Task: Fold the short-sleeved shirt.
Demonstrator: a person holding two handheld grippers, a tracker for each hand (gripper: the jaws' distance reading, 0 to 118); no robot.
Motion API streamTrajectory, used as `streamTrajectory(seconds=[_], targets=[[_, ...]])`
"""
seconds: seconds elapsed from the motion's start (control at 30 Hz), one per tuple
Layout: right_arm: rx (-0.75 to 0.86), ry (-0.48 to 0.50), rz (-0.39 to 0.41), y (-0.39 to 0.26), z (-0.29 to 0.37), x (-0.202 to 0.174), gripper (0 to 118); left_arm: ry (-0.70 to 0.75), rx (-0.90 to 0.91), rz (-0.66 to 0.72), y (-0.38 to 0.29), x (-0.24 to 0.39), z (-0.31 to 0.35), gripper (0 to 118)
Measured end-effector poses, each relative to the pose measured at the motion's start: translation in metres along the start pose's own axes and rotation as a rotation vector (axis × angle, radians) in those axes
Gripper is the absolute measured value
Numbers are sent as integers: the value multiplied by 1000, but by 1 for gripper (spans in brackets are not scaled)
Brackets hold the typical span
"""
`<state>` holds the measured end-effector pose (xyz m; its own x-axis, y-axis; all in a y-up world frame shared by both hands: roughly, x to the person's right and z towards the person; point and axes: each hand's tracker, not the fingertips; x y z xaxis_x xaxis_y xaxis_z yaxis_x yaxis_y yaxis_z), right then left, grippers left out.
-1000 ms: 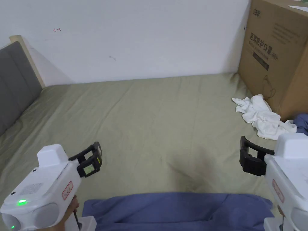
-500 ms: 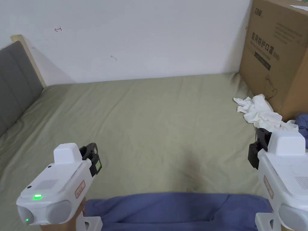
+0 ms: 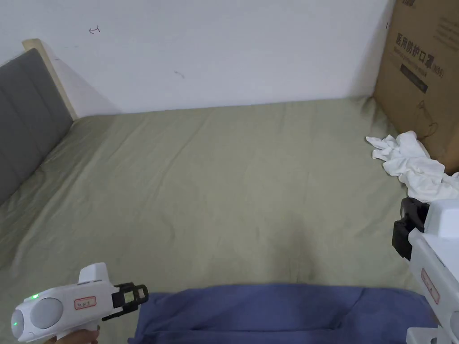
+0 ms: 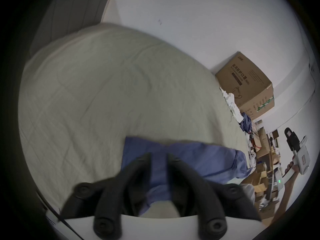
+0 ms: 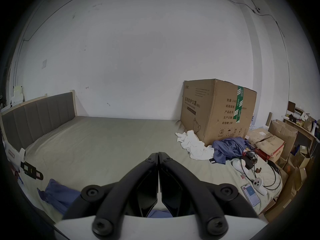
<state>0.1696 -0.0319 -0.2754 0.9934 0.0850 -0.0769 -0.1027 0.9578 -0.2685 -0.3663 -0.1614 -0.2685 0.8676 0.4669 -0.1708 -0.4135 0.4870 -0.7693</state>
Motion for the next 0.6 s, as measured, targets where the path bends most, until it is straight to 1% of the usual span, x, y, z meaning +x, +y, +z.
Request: streamTrajectory(seconds=[0.03,0.07,0.1,0.13,0.23,0.3,0.33,0.4,0.47,0.53,0.6], targets=[[-6,1,3,-1,-2,-2,0,-14,-27,32,-1,-10,-5,46],[-12,3,5,-3,-4,-4,0,-26,-55,54,-4,-21,-11,71],[-19,6,8,-4,-7,-6,0,-30,-80,86,-6,-30,-17,83],[-27,10,10,-6,-8,-7,0,-22,-99,104,-8,-36,-21,89],[-47,15,24,-10,-14,-11,0,-13,-113,103,-18,-47,-30,90],[-58,17,27,-13,-15,-13,0,1,-136,119,-20,-56,-39,85],[-65,17,26,-15,-17,-13,0,-6,-148,128,-24,-61,-44,80],[-81,16,25,-19,-20,-13,0,-21,-155,135,-28,-65,-51,62],[-94,14,26,-22,-22,-12,0,-5,-133,94,-30,-58,-51,41],[-107,13,26,-24,-24,-11,0,-13,-119,58,-30,-54,-51,26],[-115,13,24,-26,-25,-11,0,-40,-125,56,-31,-53,-55,17]])
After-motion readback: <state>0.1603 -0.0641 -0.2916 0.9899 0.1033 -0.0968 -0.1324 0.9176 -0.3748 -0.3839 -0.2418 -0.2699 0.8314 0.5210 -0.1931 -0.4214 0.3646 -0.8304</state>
